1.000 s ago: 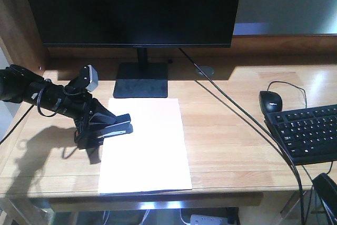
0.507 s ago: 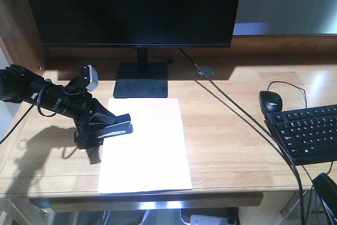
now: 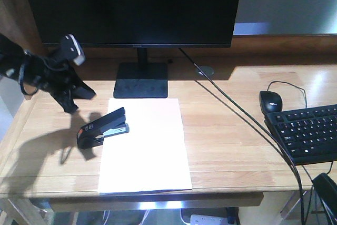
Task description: Grab stapler and paper to desk for stapling
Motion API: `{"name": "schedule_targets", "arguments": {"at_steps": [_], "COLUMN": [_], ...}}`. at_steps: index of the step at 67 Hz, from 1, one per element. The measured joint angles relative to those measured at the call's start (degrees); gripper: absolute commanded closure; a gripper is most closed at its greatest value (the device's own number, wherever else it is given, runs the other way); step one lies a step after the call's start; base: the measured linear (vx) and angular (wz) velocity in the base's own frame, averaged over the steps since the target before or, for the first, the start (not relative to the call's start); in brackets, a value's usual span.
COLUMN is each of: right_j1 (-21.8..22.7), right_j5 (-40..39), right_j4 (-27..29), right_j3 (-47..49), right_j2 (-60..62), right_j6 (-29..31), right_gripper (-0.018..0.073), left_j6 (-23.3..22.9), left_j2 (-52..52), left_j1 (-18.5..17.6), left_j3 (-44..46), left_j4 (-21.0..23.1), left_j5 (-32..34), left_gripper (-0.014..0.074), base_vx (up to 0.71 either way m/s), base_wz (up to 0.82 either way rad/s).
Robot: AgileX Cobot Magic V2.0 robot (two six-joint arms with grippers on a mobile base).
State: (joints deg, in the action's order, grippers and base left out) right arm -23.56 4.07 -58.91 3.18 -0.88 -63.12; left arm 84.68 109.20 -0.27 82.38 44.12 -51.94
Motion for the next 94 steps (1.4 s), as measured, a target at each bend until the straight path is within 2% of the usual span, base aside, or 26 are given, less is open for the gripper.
{"name": "schedule_targets", "arguments": {"at_steps": [6, 12, 22, 24, 30, 38, 46, 54, 61, 70, 94], "right_j1": [0.00, 0.00, 0.00, 0.00, 0.00, 0.00, 0.00, 0.00, 0.00, 0.00, 0.00], "right_j5": [0.00, 0.00, 0.00, 0.00, 0.00, 0.00, 0.00, 0.00, 0.00, 0.00, 0.00], "right_j4": [0.00, 0.00, 0.00, 0.00, 0.00, 0.00, 0.00, 0.00, 0.00, 0.00, 0.00], "right_j3": [0.00, 0.00, 0.00, 0.00, 0.00, 0.00, 0.00, 0.00, 0.00, 0.00, 0.00], "right_j2": [0.00, 0.00, 0.00, 0.00, 0.00, 0.00, 0.00, 0.00, 0.00, 0.00, 0.00], "right_j6": [0.00, 0.00, 0.00, 0.00, 0.00, 0.00, 0.00, 0.00, 0.00, 0.00, 0.00], "right_gripper": [-0.0021, -0.0021, -0.0021, -0.0021, -0.0021, -0.0021, -0.0021, -0.0021, -0.0021, -0.0021, -0.0021], "left_j6": [-9.11, -20.58, -44.07, -49.04, -59.57, -67.64, -70.55, -73.51, -74.56, -74.92, -73.33], "left_j2": [-4.93, -9.15, -15.92, -16.96, -20.14, -23.71, -26.53, -32.08, -39.93, -50.65, -80.01], "left_j1": [0.00, 0.00, 0.00, 0.00, 0.00, 0.00, 0.00, 0.00, 0.00, 0.00, 0.00], "left_j3": [0.00, 0.00, 0.00, 0.00, 0.00, 0.00, -0.26, -4.46, -11.74, -22.07, -50.43], "left_j4": [-7.19, -14.73, -27.59, -29.30, -33.38, -35.28, -35.70, -35.70, -35.72, -35.72, -35.72], "left_j5": [2.08, 3.70, 5.42, 5.42, 5.25, 4.41, 3.28, 7.64, 15.35, 21.82, 26.02], "left_gripper": [0.0603, 0.0603, 0.0603, 0.0603, 0.0603, 0.0603, 0.0603, 0.0603, 0.0603, 0.0603, 0.0603], "base_vx": [0.00, 0.00, 0.00, 0.00, 0.00, 0.00, 0.00, 0.00, 0.00, 0.00, 0.00], "base_wz": [0.00, 0.00, 0.00, 0.00, 0.00, 0.00, 0.00, 0.00, 0.00, 0.00, 0.00]}}
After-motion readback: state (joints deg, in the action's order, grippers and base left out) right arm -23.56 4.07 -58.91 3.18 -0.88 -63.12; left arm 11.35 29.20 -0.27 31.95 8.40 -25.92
